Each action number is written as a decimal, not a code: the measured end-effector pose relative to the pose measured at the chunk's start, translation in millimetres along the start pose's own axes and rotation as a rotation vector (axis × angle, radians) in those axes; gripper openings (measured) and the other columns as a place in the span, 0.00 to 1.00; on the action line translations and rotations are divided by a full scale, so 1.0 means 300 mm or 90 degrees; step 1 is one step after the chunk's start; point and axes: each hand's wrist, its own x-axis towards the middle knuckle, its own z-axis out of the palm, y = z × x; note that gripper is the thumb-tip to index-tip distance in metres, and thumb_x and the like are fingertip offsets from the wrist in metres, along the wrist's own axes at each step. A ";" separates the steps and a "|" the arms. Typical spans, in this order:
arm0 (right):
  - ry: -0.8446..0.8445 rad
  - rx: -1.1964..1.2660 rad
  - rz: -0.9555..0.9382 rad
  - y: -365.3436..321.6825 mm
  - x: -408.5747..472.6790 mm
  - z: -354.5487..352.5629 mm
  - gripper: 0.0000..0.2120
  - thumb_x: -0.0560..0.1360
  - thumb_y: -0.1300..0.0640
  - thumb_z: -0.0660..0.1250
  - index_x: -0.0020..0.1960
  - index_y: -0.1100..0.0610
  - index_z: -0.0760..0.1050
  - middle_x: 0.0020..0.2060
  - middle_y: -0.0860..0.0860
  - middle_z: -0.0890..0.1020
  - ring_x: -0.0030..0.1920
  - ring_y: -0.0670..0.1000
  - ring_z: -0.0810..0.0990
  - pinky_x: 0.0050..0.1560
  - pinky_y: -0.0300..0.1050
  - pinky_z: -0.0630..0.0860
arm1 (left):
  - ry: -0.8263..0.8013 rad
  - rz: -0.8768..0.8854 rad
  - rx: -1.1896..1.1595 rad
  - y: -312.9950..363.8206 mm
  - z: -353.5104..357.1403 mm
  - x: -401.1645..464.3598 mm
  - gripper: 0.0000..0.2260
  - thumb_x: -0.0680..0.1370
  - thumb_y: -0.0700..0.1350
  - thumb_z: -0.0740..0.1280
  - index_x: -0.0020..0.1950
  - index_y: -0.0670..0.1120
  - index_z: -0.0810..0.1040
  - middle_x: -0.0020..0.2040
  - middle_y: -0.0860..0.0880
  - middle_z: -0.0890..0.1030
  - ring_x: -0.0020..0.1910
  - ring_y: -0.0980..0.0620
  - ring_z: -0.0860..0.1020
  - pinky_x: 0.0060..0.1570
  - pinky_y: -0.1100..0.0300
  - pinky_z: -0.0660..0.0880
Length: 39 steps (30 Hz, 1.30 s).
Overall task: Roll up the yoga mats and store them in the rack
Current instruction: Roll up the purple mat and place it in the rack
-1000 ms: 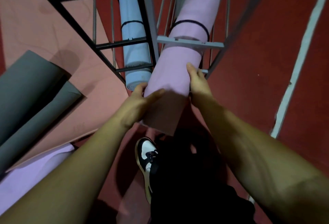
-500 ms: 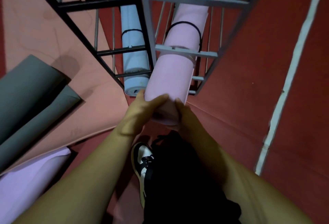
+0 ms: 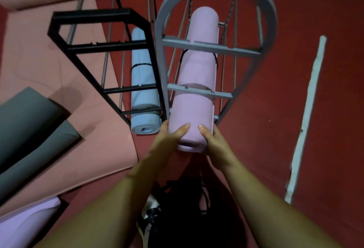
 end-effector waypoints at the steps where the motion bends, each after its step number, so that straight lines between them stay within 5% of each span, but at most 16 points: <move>1: 0.007 -0.026 -0.001 -0.021 0.015 -0.005 0.36 0.66 0.42 0.75 0.71 0.50 0.70 0.61 0.52 0.81 0.59 0.55 0.82 0.62 0.61 0.76 | -0.010 0.005 -0.002 0.007 0.008 0.022 0.25 0.75 0.50 0.75 0.68 0.46 0.70 0.60 0.45 0.81 0.51 0.48 0.84 0.44 0.55 0.82; 6: 0.060 -0.071 0.009 -0.054 0.121 -0.026 0.43 0.58 0.30 0.77 0.68 0.46 0.71 0.60 0.49 0.82 0.58 0.53 0.82 0.64 0.59 0.75 | -0.006 0.009 0.105 0.062 0.034 0.099 0.24 0.78 0.56 0.69 0.68 0.46 0.67 0.57 0.52 0.79 0.48 0.56 0.81 0.42 0.69 0.77; 8: 0.077 -0.064 0.074 -0.070 0.124 -0.027 0.53 0.55 0.26 0.75 0.73 0.47 0.66 0.65 0.50 0.79 0.59 0.53 0.81 0.61 0.57 0.77 | 0.038 -0.030 0.182 0.073 0.038 0.127 0.37 0.71 0.68 0.70 0.70 0.46 0.66 0.63 0.50 0.76 0.52 0.52 0.78 0.50 0.63 0.76; 11: 0.039 -0.060 0.207 -0.106 0.069 -0.019 0.33 0.69 0.28 0.66 0.66 0.47 0.72 0.52 0.50 0.85 0.44 0.51 0.85 0.39 0.46 0.79 | 0.048 -0.151 0.175 0.075 0.035 0.125 0.51 0.54 0.78 0.70 0.66 0.45 0.72 0.58 0.47 0.82 0.47 0.45 0.82 0.46 0.54 0.79; 14: -0.011 -0.021 0.264 -0.094 0.067 -0.017 0.24 0.75 0.35 0.65 0.62 0.50 0.75 0.45 0.53 0.87 0.41 0.54 0.87 0.35 0.47 0.81 | 0.023 -0.171 0.105 0.063 0.051 0.132 0.49 0.51 0.75 0.75 0.61 0.44 0.78 0.50 0.44 0.85 0.37 0.45 0.85 0.37 0.54 0.81; 18: 0.060 0.046 0.163 -0.078 0.096 0.006 0.21 0.76 0.48 0.72 0.65 0.55 0.75 0.52 0.53 0.85 0.48 0.50 0.86 0.48 0.48 0.82 | 0.069 -0.145 -0.012 0.030 0.071 0.163 0.51 0.45 0.69 0.81 0.61 0.43 0.77 0.52 0.42 0.84 0.44 0.39 0.85 0.44 0.39 0.81; 21: 0.088 0.061 0.104 -0.071 0.117 0.008 0.15 0.76 0.54 0.72 0.61 0.54 0.75 0.55 0.51 0.83 0.49 0.45 0.85 0.47 0.43 0.81 | 0.067 -0.079 -0.039 0.040 0.089 0.169 0.42 0.52 0.65 0.81 0.59 0.42 0.80 0.50 0.43 0.85 0.46 0.41 0.85 0.49 0.41 0.81; 25: 0.072 0.126 0.081 -0.078 0.167 0.009 0.23 0.74 0.51 0.74 0.66 0.54 0.74 0.60 0.53 0.82 0.57 0.51 0.83 0.56 0.49 0.80 | 0.044 -0.038 -0.071 0.068 0.100 0.208 0.33 0.61 0.58 0.81 0.59 0.42 0.80 0.50 0.45 0.86 0.49 0.44 0.85 0.55 0.44 0.80; 28: 0.087 0.151 0.087 -0.099 0.201 0.016 0.18 0.76 0.52 0.72 0.64 0.53 0.75 0.57 0.53 0.84 0.55 0.52 0.84 0.59 0.51 0.79 | 0.027 -0.037 -0.084 0.096 0.112 0.236 0.34 0.61 0.57 0.80 0.61 0.41 0.78 0.51 0.43 0.85 0.48 0.45 0.85 0.52 0.44 0.81; 31: 0.105 0.146 0.096 -0.115 0.239 0.017 0.19 0.76 0.50 0.71 0.64 0.55 0.75 0.57 0.54 0.83 0.53 0.51 0.84 0.58 0.50 0.80 | 0.019 -0.026 -0.095 0.112 0.123 0.272 0.40 0.57 0.58 0.81 0.63 0.41 0.76 0.53 0.42 0.85 0.49 0.44 0.85 0.53 0.43 0.81; 39: 0.163 0.121 0.103 -0.136 0.327 -0.015 0.16 0.76 0.53 0.69 0.61 0.59 0.76 0.57 0.59 0.81 0.51 0.53 0.84 0.56 0.49 0.81 | 0.016 0.011 0.042 0.088 0.105 0.320 0.32 0.62 0.58 0.77 0.61 0.46 0.76 0.51 0.45 0.85 0.49 0.45 0.84 0.57 0.45 0.79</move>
